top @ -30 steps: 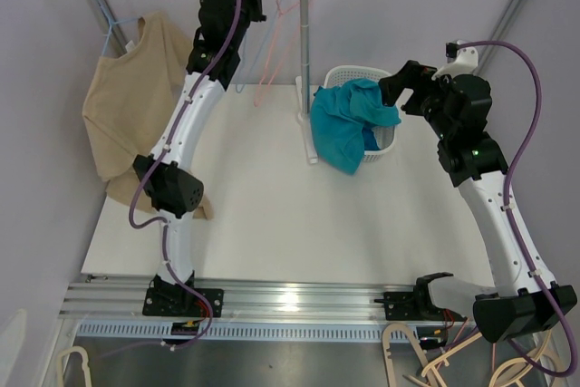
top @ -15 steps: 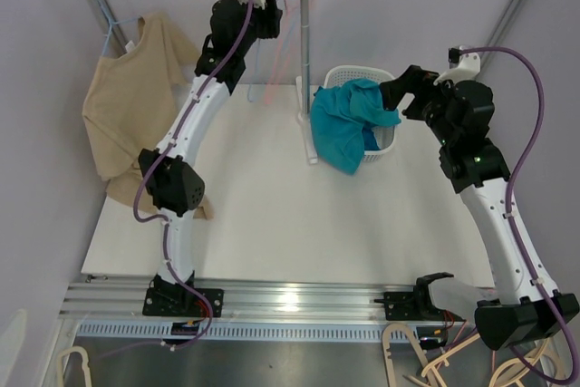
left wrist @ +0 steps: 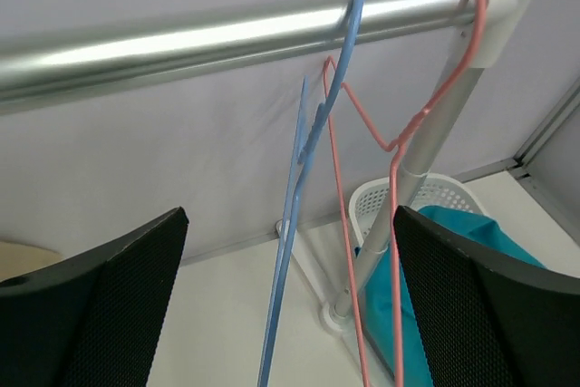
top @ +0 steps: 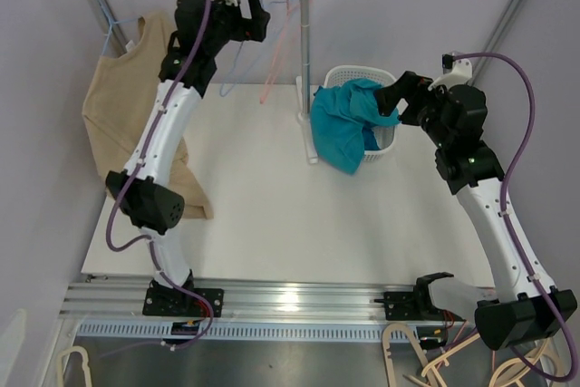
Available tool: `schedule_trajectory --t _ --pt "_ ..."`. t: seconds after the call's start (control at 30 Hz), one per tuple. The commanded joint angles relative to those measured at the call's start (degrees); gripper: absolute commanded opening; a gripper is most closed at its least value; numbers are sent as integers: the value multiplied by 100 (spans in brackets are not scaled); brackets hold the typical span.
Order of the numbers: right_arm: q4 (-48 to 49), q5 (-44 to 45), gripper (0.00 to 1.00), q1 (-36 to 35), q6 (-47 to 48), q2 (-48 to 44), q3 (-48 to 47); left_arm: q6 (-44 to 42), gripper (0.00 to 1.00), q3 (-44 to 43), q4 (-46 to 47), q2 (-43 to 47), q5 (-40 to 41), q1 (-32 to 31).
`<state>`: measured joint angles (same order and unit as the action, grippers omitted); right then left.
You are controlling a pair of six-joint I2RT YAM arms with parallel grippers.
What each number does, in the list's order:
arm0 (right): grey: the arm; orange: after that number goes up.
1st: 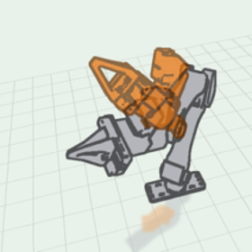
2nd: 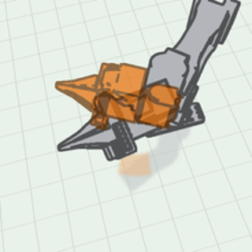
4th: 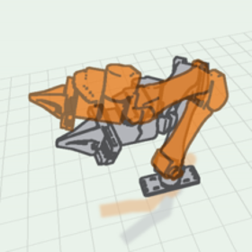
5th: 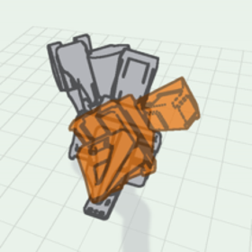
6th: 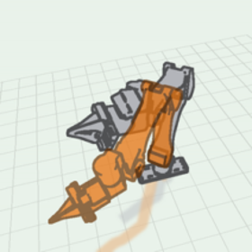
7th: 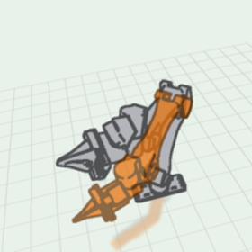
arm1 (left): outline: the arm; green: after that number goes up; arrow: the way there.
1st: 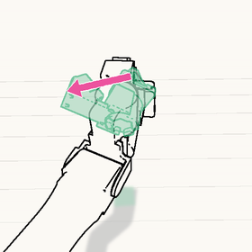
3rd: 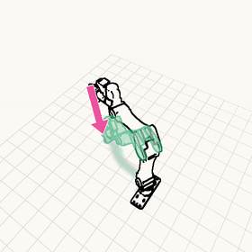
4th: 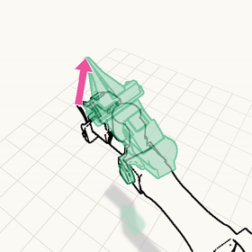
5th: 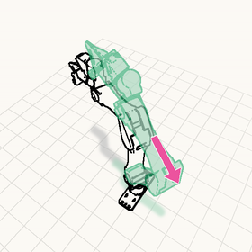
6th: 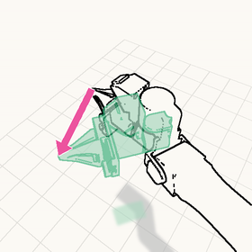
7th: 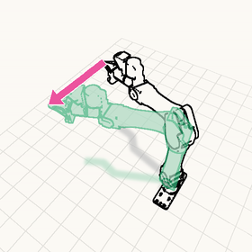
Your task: Remove the t-shirt from the hanger
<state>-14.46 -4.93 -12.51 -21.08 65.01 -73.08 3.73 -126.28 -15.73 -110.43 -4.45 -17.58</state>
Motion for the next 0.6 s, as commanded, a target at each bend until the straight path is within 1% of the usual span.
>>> schedule_trajectory --t 0.0,0.07,0.1,0.17,0.2,0.23,0.33,0.43,0.47,0.57 --pt "329 -149 100 3 -150 -138 92 400 99 112 -387 855 -583 264" --pt "347 -166 100 -6 -168 -164 145 489 99 331 -527 1084 -601 299" --pt "347 -175 100 -6 -168 -182 180 471 99 393 -598 1329 -523 308" --pt "338 -184 100 -6 -159 -191 206 410 100 586 -633 1541 -347 326" --pt "330 -201 100 -14 -159 -191 232 392 100 613 -668 1629 -137 361" --pt "338 -228 99 -6 -168 -173 233 392 99 578 -730 1752 -92 422" --pt "391 -342 99 -14 -177 -147 250 514 100 316 -1167 1867 -170 808" --pt "461 -421 100 -14 -177 -94 224 559 99 165 -1546 1946 -57 1274" --pt "496 -439 100 -14 -177 -42 215 498 99 200 -1591 2007 -4 1466" --pt "540 -535 99 -23 -160 107 136 129 97 288 -1714 2078 172 1679"
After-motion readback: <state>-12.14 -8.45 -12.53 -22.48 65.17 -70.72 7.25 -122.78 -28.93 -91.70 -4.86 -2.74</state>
